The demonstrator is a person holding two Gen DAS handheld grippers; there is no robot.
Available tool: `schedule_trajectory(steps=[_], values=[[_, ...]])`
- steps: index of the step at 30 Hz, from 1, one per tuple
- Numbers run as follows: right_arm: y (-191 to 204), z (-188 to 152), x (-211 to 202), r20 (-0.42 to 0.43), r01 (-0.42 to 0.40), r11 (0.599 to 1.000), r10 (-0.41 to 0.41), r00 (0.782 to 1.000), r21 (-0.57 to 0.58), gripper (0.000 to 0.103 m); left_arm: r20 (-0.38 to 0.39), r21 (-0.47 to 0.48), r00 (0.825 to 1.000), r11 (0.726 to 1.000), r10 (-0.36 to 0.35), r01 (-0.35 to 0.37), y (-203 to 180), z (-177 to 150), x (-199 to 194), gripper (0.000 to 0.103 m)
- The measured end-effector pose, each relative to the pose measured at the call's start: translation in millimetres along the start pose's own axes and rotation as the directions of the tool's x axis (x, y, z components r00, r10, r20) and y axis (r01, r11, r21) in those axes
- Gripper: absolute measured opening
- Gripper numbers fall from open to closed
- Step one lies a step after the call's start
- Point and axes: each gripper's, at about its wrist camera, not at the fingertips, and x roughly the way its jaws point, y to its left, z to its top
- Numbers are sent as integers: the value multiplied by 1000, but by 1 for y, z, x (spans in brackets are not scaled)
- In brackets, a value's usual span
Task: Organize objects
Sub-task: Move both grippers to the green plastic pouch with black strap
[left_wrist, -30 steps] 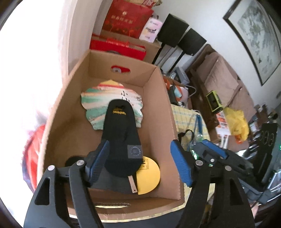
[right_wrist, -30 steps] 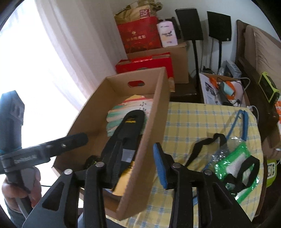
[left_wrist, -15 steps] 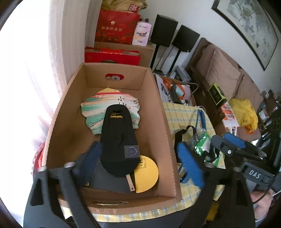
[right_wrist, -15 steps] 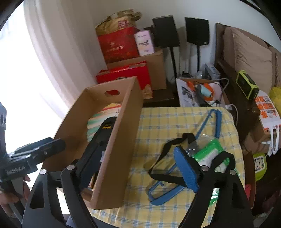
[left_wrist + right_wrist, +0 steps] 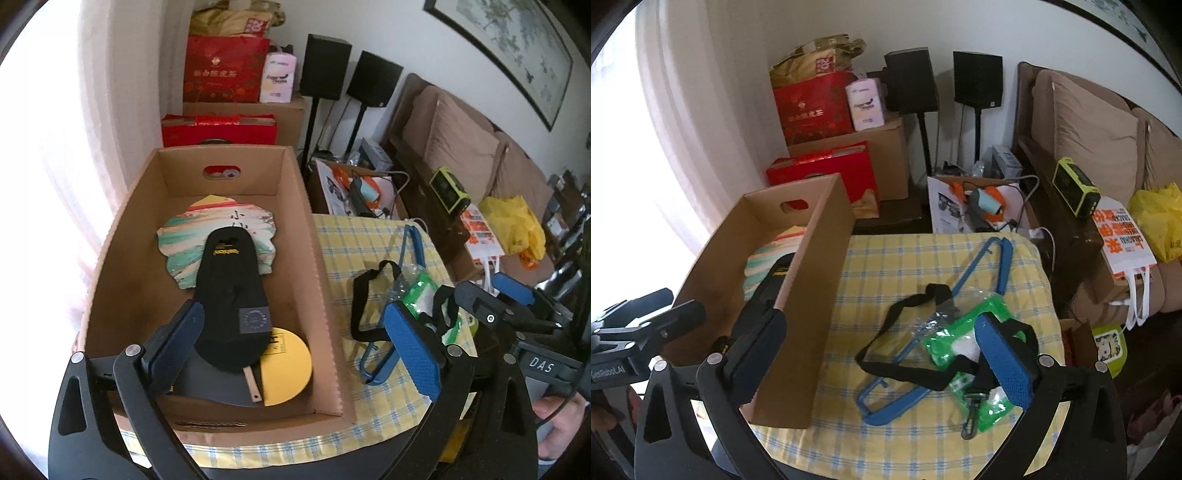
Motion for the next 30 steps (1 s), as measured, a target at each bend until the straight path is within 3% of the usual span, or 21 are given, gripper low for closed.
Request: schedule_trajectory(steps=[14,23,30], values=[[-63,-11,-15,-14,43,996,-42,999,76,103,-56,-6,991,993,-119,119,-47,-7,23,103],[-115,-31,-5,-62,74,983,-64,996,165,102,-106,75,982,984,-156,164,-97,-18,52,103],[-147,-48,15,-121,92,971,-66,990,221,91,-166,139,979,980,-122,146,-126,-29,88,102]])
